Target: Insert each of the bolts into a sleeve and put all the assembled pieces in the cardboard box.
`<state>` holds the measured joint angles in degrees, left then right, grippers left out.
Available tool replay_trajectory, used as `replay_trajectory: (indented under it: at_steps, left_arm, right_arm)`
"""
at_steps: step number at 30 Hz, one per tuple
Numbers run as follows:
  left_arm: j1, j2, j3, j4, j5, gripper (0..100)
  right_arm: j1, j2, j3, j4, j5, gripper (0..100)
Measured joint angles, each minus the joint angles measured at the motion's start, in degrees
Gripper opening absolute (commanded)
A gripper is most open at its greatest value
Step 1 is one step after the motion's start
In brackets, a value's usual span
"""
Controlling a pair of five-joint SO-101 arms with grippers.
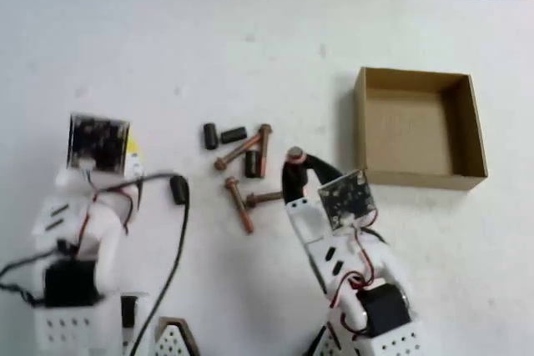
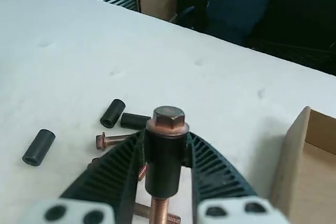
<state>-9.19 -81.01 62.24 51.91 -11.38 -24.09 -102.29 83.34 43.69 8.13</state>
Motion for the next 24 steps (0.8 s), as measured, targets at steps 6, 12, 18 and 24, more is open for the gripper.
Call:
replay_trajectory:
  at_steps: [6,12,18,24]
  left_arm:
    - [0.00,-19.52,10.64,4.22,0.00,2]
    - [0.00,-22.59,14.07,6.51,0.00,2]
    - [0.00,-23.56,16.79,6.51,0.00,2]
    - [0.00,-23.38,21.01,6.51,0.00,2]
  right_arm:
    - [0.70,0.00,-7.82,7.74,4.92,1.7]
    - [5.19,0.79,-18.46,14.42,7.38,1.7]
    - [9.93,13.89,-28.84,16.35,7.56,1.7]
    - [16.35,31.21,-38.15,16.35,7.56,1.7]
